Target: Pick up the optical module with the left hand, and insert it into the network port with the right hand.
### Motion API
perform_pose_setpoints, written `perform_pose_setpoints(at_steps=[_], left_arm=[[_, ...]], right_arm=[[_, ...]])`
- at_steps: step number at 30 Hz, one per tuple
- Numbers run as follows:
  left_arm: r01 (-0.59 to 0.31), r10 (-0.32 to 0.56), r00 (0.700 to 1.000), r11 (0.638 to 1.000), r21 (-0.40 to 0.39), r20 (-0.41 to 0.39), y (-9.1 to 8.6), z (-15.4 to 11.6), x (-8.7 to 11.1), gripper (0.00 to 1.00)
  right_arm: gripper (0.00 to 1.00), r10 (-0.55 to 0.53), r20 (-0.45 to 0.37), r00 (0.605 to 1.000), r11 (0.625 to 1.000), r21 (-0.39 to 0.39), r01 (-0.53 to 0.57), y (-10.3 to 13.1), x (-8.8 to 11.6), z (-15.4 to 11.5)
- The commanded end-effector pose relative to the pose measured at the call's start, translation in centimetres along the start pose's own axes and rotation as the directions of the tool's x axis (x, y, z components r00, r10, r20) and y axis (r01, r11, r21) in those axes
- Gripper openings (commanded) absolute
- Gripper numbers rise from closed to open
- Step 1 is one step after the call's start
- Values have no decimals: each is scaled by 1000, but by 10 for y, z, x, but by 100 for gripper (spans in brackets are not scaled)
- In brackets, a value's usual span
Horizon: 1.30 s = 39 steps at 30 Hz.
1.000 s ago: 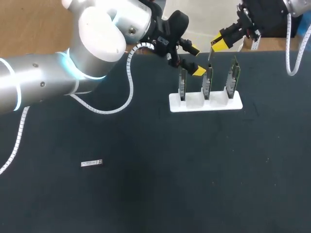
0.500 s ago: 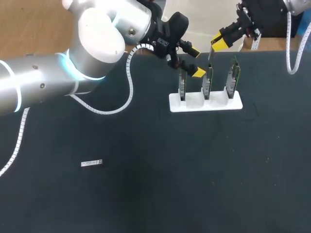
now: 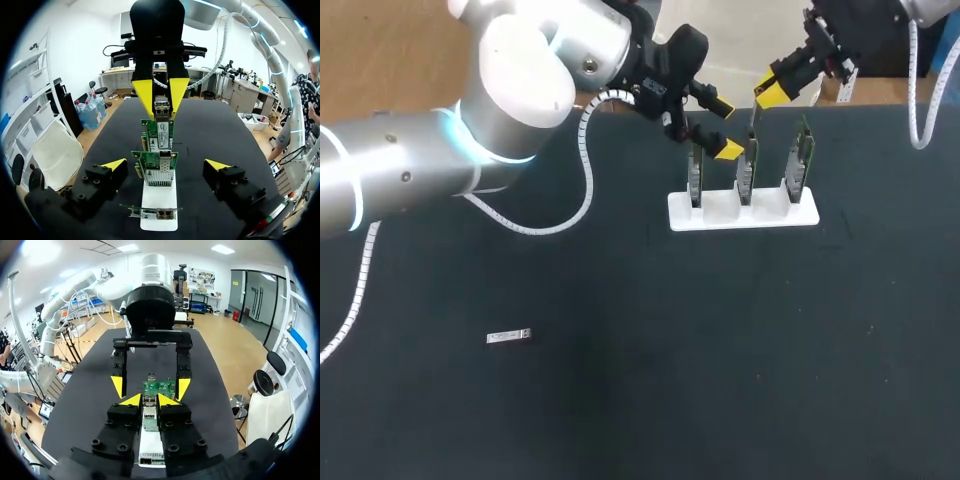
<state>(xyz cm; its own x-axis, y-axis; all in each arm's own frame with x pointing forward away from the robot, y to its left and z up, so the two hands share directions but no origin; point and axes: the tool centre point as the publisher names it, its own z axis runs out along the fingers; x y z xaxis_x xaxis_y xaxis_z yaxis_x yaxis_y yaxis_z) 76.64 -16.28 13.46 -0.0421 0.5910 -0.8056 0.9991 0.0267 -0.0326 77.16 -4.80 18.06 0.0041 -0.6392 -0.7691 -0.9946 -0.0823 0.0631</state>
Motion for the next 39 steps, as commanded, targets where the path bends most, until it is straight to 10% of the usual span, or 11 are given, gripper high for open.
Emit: perform_pose_setpoints(at_steps=[1,39], left_arm=[[-1,1,1000,1000,1,-1,1,0,0,100],[-1,1,1000,1000,1,-1,1,0,0,100]], right_arm=[[0,-3,-27,1000,1000,0,3,-3,-2,4],[0,-3,-47,999,1000,17,4,-1,2,8]])
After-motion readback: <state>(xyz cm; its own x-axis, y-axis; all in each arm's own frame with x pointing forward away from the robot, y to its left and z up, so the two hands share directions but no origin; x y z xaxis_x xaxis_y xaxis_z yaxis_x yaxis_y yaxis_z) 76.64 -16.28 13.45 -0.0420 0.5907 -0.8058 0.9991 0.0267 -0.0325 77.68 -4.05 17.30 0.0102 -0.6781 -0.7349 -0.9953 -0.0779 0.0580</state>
